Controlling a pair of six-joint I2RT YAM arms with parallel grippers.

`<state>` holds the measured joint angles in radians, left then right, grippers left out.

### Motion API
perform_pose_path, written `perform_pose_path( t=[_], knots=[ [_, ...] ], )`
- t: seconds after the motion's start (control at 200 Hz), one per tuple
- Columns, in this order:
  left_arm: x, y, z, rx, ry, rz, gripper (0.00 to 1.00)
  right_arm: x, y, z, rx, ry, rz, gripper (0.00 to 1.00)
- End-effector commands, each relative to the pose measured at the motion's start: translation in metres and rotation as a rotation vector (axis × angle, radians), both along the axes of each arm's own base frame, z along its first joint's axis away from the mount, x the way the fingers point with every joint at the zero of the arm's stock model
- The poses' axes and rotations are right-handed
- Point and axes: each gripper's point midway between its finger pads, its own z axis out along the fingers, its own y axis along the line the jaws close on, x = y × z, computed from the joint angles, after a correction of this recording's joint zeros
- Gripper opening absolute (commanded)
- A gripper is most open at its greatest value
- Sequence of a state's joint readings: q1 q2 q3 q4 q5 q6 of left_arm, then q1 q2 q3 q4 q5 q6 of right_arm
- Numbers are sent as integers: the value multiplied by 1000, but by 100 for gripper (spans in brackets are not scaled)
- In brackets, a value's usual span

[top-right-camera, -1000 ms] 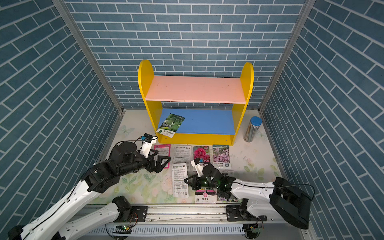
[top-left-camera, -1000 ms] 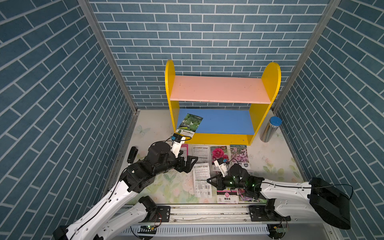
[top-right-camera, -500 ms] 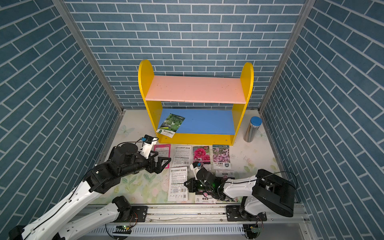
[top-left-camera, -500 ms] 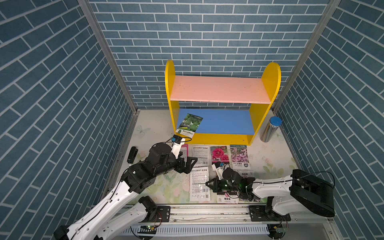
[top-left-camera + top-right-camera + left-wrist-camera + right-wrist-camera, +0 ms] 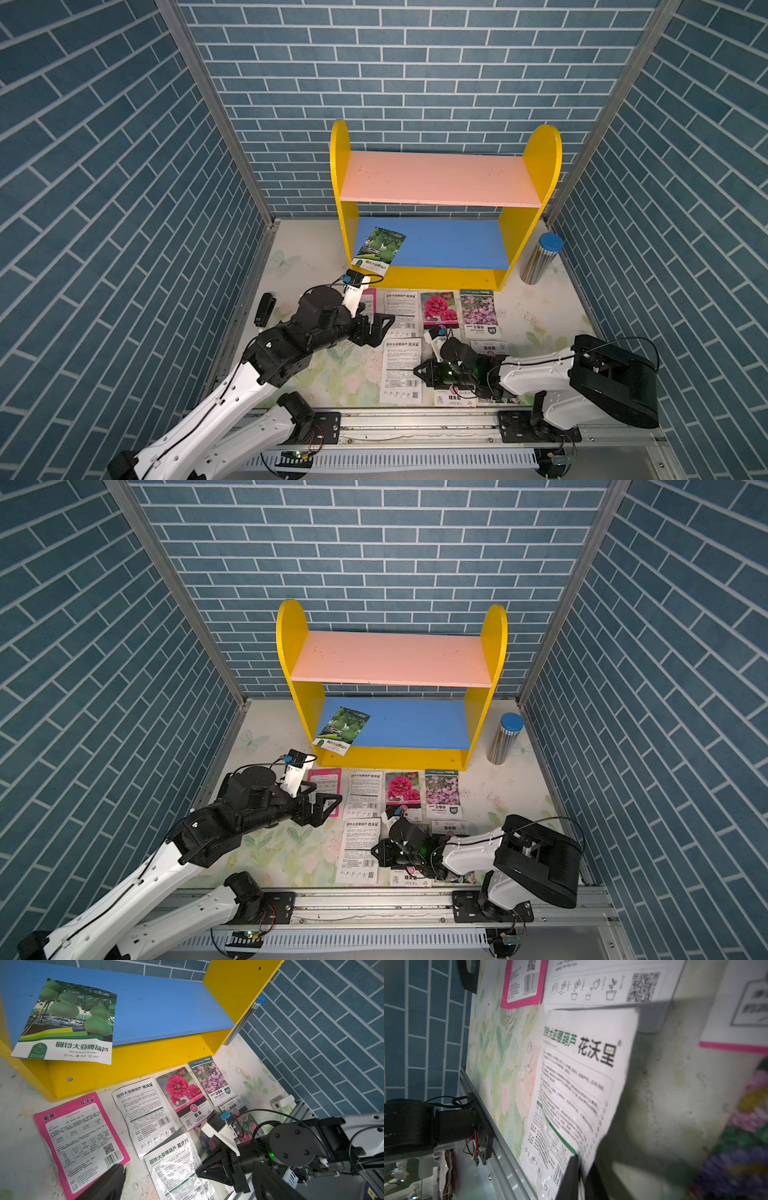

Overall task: Take the seed bag off the shelf
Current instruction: Place the seed packet at the center of the board.

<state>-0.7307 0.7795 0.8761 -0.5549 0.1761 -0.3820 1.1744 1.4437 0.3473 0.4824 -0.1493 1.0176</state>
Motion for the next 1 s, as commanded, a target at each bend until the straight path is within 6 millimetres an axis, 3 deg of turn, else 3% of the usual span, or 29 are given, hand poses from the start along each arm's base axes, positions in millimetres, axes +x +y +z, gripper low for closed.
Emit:
perform_pose_path(
  t=[0.0,0.31,0.51,0.835,0.995],
  knots=[
    [3,3,-3,4,-7,16,100,0,-3,-7,-51,-6,-5,18],
    [3,5,-4,10,-6,27,100,0,-20,-15,-124,-15,-22,28],
    [5,5,-4,15,-7,33,100,10,-38,-8,-193,-81,-66,31],
    [14,8,6,7,-40,79,100,14,-21,63,-83,-304,85,47],
    [34,14,15,-3,-86,185,100,26,-22,100,-131,-449,127,69]
  ],
)
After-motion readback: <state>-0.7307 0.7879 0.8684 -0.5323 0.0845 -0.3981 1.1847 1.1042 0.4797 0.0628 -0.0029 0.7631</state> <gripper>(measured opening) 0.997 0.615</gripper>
